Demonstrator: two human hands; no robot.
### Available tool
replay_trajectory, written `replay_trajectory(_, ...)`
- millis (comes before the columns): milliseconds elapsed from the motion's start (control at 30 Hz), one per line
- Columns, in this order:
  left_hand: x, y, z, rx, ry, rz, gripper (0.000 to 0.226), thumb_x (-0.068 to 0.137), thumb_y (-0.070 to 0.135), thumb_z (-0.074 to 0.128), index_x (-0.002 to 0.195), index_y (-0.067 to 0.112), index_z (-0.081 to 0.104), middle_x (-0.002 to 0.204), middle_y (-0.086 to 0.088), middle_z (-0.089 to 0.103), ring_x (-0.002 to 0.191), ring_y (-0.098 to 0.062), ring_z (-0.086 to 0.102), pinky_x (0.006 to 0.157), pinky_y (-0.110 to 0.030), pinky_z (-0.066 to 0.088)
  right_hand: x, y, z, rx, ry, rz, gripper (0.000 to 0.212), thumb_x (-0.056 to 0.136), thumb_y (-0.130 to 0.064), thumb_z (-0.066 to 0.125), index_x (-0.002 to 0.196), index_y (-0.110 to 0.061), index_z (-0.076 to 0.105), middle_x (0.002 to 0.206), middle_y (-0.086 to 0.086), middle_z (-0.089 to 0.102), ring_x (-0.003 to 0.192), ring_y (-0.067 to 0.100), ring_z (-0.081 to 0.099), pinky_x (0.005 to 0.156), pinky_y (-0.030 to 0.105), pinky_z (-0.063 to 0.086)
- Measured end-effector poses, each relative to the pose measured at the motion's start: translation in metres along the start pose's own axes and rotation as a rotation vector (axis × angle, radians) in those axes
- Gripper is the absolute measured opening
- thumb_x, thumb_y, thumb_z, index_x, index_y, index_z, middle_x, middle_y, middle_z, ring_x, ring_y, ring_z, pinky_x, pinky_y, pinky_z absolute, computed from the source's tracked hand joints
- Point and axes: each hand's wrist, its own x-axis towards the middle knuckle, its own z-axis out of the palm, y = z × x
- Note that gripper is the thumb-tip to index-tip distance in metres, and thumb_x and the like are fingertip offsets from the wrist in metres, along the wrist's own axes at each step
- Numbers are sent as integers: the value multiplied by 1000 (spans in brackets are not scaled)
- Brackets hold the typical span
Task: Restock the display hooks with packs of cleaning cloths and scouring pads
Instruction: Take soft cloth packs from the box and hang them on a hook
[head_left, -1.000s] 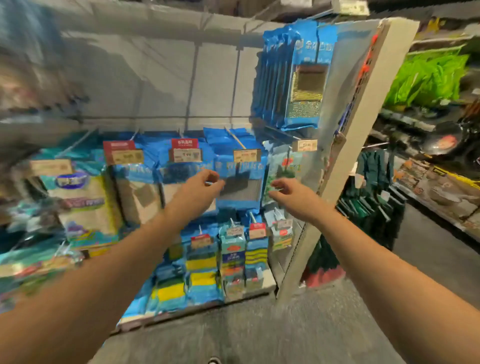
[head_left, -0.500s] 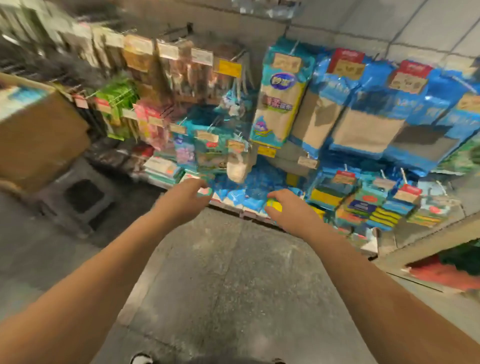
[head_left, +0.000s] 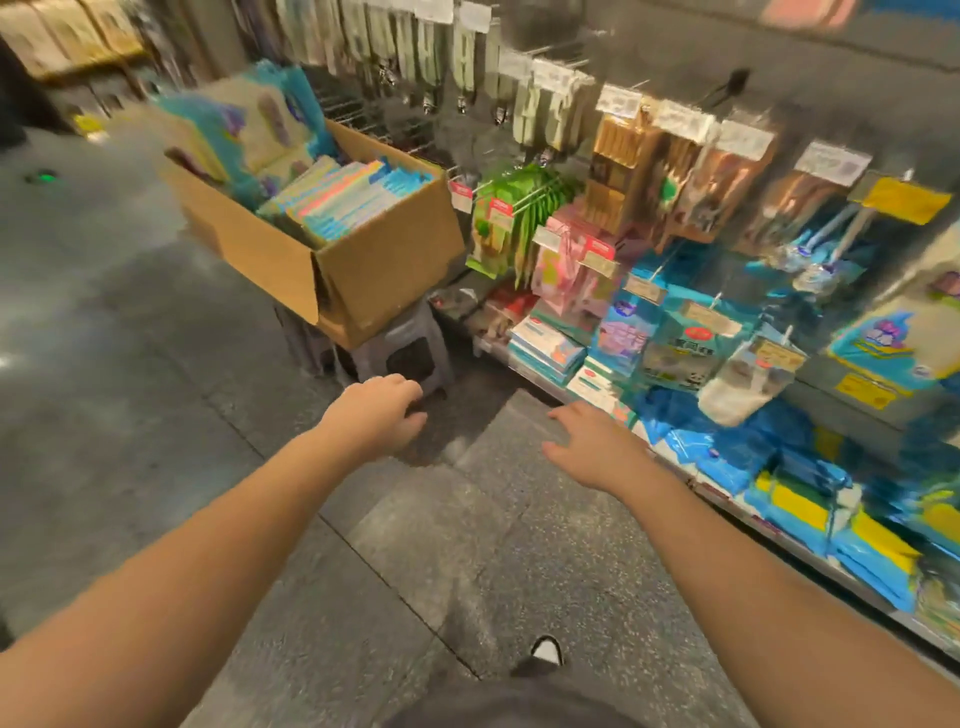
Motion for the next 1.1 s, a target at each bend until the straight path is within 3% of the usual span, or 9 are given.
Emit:
replay_trajectory(200,53,-118,-31,-38,57,-75,30,102,40,47,122,22,60,120,-1,60,109,-25,59,85,-41,50,119,-98,-13,-24,-16,-108,56,97,-50,49,147,-25,42,149,2,41,134,24,43,110,44,39)
replay_trajectory(533,221,-306,-124,-87,124,-178,38,104,39,44,134,19,57,134,-5,58,121,-28,56,98,-39,48,359,-227,-60,8,0,-203,52,98,-47,48,144,-23,46,146,1,45,132,24,45,108,43,40)
replay_trajectory(933,396,-512,-219,-238,240,-229,32,104,33,45,121,12,62,119,-9,59,107,-29,59,90,-44,52,588,-360,-136,195,-17,-147,49,100,-41,50,144,-20,45,149,4,42,134,22,45,110,36,36)
replay_trajectory(1100,493,-612,-251,-287,313,-254,38,100,31,52,131,10,60,132,-14,54,125,-35,51,103,-44,45,696,-440,-139,342,-24,-86,49,101,-40,49,145,-18,45,150,6,43,130,20,49,102,29,39)
